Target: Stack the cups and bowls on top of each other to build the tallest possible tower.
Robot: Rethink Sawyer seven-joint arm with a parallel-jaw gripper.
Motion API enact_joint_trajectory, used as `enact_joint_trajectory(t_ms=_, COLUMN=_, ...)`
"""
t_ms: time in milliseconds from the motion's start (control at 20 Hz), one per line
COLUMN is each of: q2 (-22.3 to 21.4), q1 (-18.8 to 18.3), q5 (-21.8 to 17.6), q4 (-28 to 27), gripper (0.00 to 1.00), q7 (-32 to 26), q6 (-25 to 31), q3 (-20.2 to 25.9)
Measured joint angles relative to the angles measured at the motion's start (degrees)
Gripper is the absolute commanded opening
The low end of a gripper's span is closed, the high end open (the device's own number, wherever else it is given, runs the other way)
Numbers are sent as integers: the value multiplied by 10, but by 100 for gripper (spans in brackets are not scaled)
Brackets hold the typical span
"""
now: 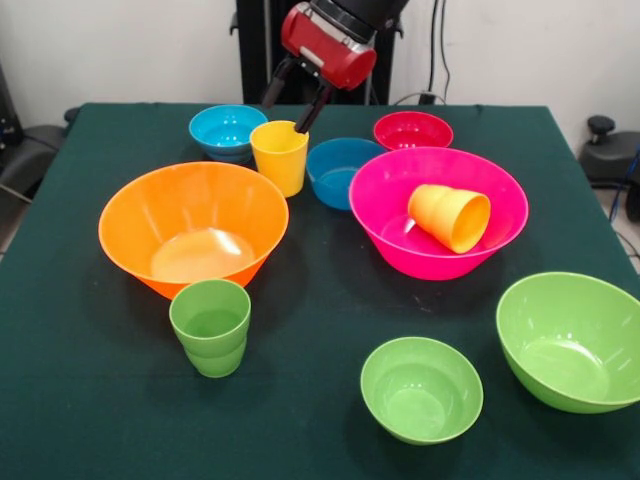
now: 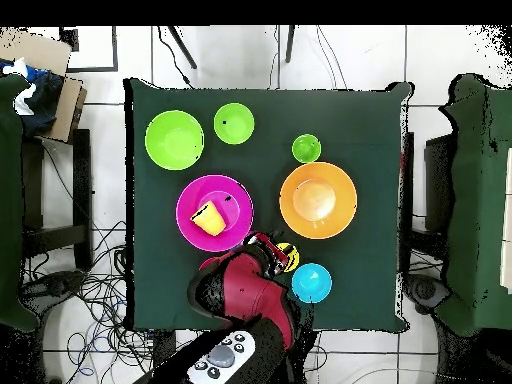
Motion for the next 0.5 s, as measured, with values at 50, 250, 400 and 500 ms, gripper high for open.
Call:
enact_joint_trajectory(t_ms=50, q2=0, q1=0, q5=0, q4=0, gripper=100, q7=0, q6=0, q3=0)
enact_joint_trajectory(t_ms=250, q2=-1, q1=5, q5=0, q4=0, gripper=100, q7=0, q6=0, q3=0)
enact_joint_trajectory(t_ms=400, q2=-3, q1=5, q5=0, q4=1, gripper=100, q7=0, q6=0, q3=1)
enact_joint_trajectory(t_ms=500, q2=-3, q1=2, q5=0, q4=1, gripper=100, q7=0, q6=-8, q3=2)
